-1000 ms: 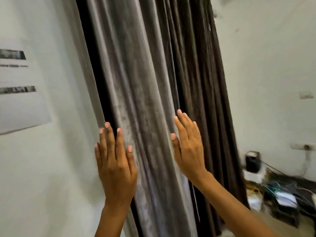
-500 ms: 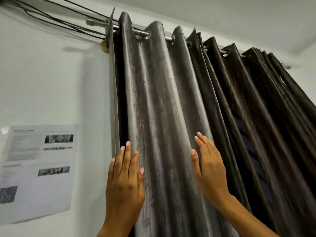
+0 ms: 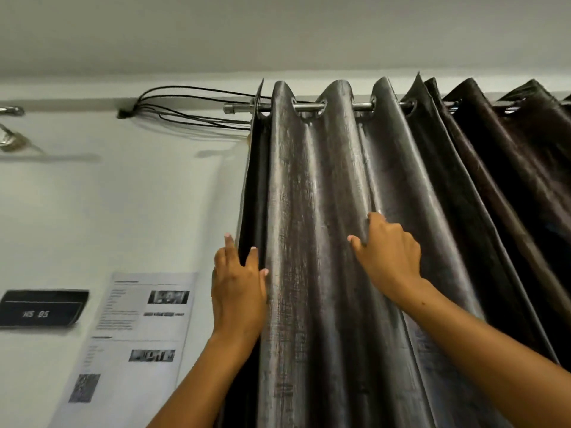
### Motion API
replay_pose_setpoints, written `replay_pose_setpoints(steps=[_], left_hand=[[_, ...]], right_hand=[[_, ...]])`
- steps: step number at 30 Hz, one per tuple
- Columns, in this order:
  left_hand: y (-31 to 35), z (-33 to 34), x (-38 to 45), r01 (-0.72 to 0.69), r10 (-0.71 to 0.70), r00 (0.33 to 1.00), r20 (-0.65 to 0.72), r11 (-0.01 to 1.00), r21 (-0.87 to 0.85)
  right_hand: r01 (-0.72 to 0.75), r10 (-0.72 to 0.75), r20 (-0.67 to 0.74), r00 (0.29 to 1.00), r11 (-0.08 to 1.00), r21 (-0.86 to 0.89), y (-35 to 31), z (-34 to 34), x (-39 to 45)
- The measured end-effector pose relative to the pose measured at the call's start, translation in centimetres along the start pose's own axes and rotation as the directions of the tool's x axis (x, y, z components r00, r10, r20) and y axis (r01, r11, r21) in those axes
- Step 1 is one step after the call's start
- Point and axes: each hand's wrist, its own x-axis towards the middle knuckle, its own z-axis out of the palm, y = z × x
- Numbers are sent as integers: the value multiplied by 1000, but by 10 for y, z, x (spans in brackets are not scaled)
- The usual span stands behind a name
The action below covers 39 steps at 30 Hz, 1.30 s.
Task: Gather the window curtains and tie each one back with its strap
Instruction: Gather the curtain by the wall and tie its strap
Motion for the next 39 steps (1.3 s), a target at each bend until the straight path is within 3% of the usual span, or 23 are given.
replay_pose_setpoints(steps=[2,5,9,14,19,26,29,32,36,39], left_hand=[[2,-7,8,89,-89,996,25,996,-11],[3,-10,15,108,-113,993,-24,984,-138],[7,-12,22,111,-123,991,-56,977,-181],[-3,-9,44,214,-224,974,-19,950,-225],[-6,1,55,182,-196,981,-5,919,-349],[-15,4,69,257,-262,964,56,845,-468],[-22,7,73,257,-254,964,78,816,-517],[-22,5,75,268,-221,963,154,716,-644],[11,5,80,219,-110,975,194,639,-738],[43,12,88,213,-62,974,219,586,-782]], right_hand=[[-16,16,1,1000,999,37,1,1,8],[-50,50,7,999,996,72,9,1,17],[-92,90,27,996,991,95,20,5,23],[-71,69,17,997,986,150,26,7,21],[-43,43,3,999,983,176,28,16,24],[-18,13,57,998,996,87,4,28,22],[-19,11,68,998,993,118,-8,37,22],[30,-52,112,992,982,186,-31,47,21],[110,-166,105,980,905,410,-58,55,40],[136,-201,122,972,906,401,-38,42,54]])
